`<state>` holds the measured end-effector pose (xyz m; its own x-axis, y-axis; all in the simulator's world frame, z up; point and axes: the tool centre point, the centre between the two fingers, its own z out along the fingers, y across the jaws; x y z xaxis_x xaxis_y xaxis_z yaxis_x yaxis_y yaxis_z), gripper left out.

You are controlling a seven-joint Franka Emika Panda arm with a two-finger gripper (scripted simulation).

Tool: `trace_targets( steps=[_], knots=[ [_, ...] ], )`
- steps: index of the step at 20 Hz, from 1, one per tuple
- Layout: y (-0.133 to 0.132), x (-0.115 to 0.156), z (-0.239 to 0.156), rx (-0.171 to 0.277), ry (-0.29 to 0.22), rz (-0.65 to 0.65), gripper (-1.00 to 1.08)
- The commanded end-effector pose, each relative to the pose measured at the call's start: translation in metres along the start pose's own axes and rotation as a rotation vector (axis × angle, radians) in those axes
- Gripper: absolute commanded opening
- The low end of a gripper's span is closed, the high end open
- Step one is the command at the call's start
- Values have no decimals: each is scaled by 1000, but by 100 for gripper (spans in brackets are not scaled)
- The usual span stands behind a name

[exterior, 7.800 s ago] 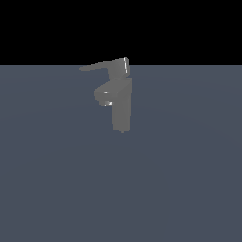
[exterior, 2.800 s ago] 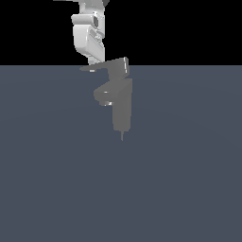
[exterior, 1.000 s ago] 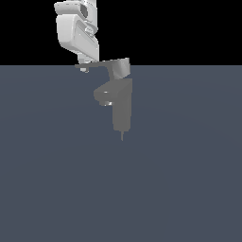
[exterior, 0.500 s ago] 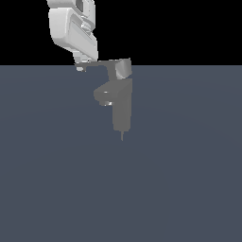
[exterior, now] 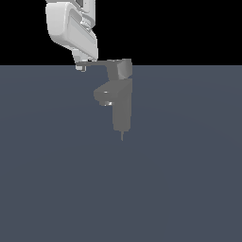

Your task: Turn on the faucet by rotating a designated handle.

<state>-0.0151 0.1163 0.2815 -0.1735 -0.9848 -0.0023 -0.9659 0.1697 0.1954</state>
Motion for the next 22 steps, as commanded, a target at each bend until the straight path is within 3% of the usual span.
trace_targets(
  steps=[1, 22],
  knots=[
    [6, 9, -1, -2, 1, 6, -100],
    [61, 53, -3, -1, -1, 1, -100]
  ],
)
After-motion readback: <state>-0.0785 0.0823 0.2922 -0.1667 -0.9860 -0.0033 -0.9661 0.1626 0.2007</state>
